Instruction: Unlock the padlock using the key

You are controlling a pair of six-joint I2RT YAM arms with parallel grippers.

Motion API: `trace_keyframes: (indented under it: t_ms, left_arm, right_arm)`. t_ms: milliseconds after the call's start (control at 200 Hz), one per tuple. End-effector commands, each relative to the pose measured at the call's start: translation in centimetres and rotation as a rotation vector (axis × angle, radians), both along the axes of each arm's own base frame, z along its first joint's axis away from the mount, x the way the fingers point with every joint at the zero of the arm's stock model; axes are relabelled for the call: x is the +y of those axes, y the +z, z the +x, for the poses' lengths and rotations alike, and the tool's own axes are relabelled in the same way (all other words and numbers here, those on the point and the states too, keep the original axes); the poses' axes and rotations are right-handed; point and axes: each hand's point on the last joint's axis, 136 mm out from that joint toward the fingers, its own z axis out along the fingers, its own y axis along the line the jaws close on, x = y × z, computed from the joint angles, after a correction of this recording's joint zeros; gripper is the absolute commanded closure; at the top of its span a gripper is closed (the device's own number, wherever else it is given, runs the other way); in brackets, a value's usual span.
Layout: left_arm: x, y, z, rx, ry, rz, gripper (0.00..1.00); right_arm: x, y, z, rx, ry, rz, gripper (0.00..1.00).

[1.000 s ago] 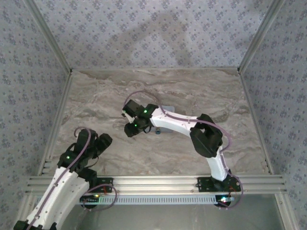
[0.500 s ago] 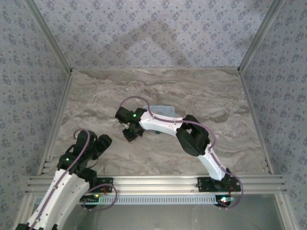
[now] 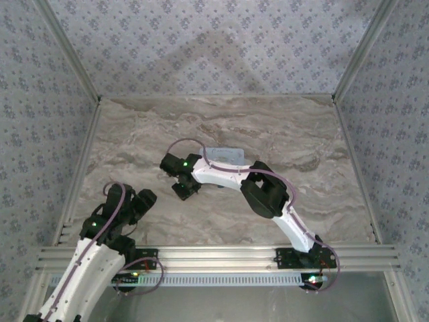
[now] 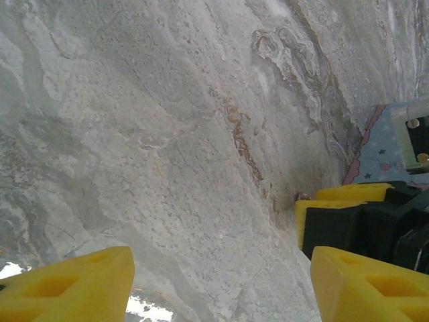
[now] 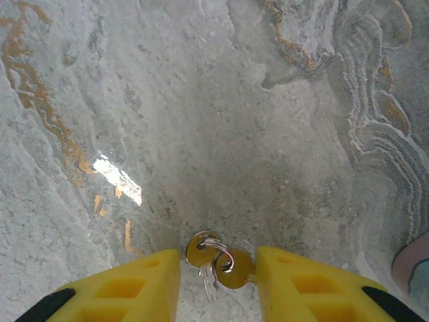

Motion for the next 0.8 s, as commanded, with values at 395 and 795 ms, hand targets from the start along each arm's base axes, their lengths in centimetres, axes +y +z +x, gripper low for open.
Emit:
trace_keyframes:
  t_ms: [395,795]
  left_arm:
    - [0.2,-1.1,-0.9,0.034,0.038,-0.034,0.29]
    - [0.1,-1.0,-0.9,0.027,0.032,-0.039,0.29]
  right_arm:
    - [-0.4,-2.1,-1.0,0.001,0.029,-0.080,0.76]
    - [0.6,1.3,-1.7,0.000,0.033,0.052,1.00]
